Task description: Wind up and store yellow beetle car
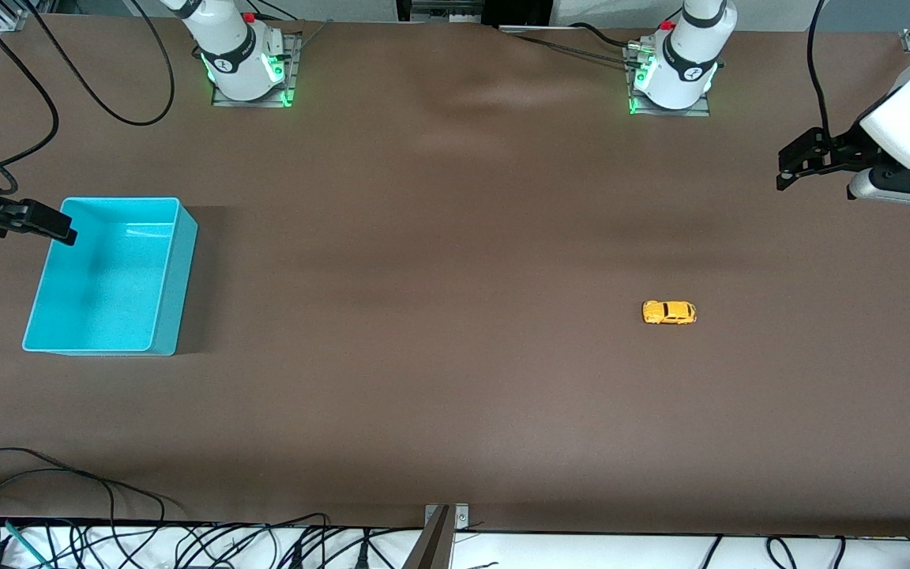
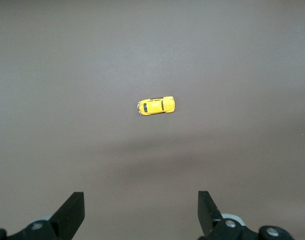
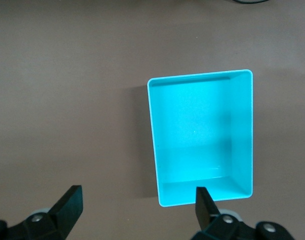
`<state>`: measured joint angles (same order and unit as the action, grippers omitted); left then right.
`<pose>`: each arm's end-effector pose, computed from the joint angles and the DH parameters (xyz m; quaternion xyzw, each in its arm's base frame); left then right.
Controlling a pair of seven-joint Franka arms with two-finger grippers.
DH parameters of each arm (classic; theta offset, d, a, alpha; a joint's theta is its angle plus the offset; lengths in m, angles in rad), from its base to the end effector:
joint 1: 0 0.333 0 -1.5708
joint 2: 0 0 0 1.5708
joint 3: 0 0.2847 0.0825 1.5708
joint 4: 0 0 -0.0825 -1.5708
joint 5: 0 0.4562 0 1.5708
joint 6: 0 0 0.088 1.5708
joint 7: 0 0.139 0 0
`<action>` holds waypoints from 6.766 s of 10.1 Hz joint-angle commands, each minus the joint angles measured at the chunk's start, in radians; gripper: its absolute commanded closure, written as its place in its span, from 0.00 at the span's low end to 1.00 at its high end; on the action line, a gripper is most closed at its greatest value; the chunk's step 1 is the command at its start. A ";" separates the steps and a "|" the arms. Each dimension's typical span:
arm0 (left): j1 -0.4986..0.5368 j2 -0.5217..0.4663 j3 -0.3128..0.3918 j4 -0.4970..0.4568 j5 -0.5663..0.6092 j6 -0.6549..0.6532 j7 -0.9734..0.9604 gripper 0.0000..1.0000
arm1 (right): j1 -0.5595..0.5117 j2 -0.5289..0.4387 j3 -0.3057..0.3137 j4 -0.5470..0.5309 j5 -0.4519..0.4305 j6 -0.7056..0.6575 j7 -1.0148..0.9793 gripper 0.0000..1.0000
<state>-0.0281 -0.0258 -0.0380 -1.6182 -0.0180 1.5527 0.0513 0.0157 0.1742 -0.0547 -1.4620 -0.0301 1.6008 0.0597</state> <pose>0.6139 -0.0434 0.5500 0.9980 -0.0586 -0.0199 0.0084 0.6736 -0.0282 0.5098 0.9985 -0.0483 -0.0174 0.0200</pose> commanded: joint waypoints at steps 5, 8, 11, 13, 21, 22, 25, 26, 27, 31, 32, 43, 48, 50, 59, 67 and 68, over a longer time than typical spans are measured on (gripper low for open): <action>-0.022 0.009 0.021 0.015 -0.005 -0.025 0.004 0.00 | -0.007 0.008 0.003 0.023 0.009 -0.025 -0.020 0.00; -0.010 0.010 0.015 0.015 -0.010 -0.034 0.005 0.00 | -0.008 0.008 0.001 0.023 0.009 -0.025 -0.020 0.00; -0.010 0.004 0.006 0.014 -0.010 -0.037 0.007 0.00 | -0.008 0.008 0.003 0.023 0.009 -0.025 -0.020 0.00; -0.012 0.003 0.006 0.014 -0.010 -0.037 0.007 0.00 | -0.008 0.008 0.003 0.023 0.009 -0.025 -0.020 0.00; -0.029 0.003 0.006 0.014 -0.010 -0.049 0.007 0.00 | -0.007 0.010 0.003 0.023 0.010 -0.025 -0.018 0.00; -0.027 0.003 0.006 0.014 -0.010 -0.052 0.007 0.00 | -0.007 0.010 0.003 0.022 0.010 -0.025 -0.018 0.00; -0.029 0.003 0.006 0.014 -0.010 -0.052 0.009 0.00 | -0.007 0.008 0.003 0.023 0.010 -0.025 -0.018 0.00; -0.027 0.003 0.006 0.014 -0.010 -0.052 0.009 0.00 | -0.007 0.010 0.003 0.023 0.009 -0.025 -0.018 0.00; -0.029 0.003 0.006 0.014 -0.010 -0.052 0.009 0.00 | -0.007 0.010 0.003 0.023 0.009 -0.025 -0.018 0.00; -0.027 0.003 0.007 0.014 -0.010 -0.052 0.010 0.00 | -0.007 0.008 0.003 0.023 0.009 -0.025 -0.018 0.00; -0.027 0.006 0.006 0.012 -0.010 -0.052 0.010 0.00 | -0.007 0.008 0.003 0.023 0.009 -0.025 -0.018 0.00; -0.050 0.131 0.003 -0.278 -0.022 0.311 0.799 0.00 | -0.005 0.008 0.003 0.019 0.010 -0.028 -0.020 0.00; -0.044 0.277 0.003 -0.313 -0.013 0.502 1.125 0.00 | -0.002 0.008 0.006 0.020 0.010 -0.045 -0.012 0.00; -0.041 0.328 0.003 -0.377 -0.008 0.658 1.256 0.00 | -0.002 0.008 0.006 0.020 0.010 -0.045 -0.015 0.00; -0.030 0.530 0.003 -0.393 -0.008 0.908 1.440 0.00 | -0.003 0.008 0.004 0.019 0.012 -0.044 -0.017 0.00; -0.042 0.547 0.001 -0.402 -0.007 0.920 1.457 0.80 | -0.003 0.008 0.004 0.020 0.012 -0.044 -0.015 0.00; -0.041 0.549 0.001 -0.399 -0.008 0.920 1.499 0.91 | -0.003 0.008 0.004 0.020 0.012 -0.044 -0.015 0.00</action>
<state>-0.0664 0.5329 -0.0401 -2.0106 -0.0211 2.4654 1.4911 0.0161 0.1773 -0.0525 -1.4617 -0.0295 1.5764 0.0577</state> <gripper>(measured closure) 0.542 0.000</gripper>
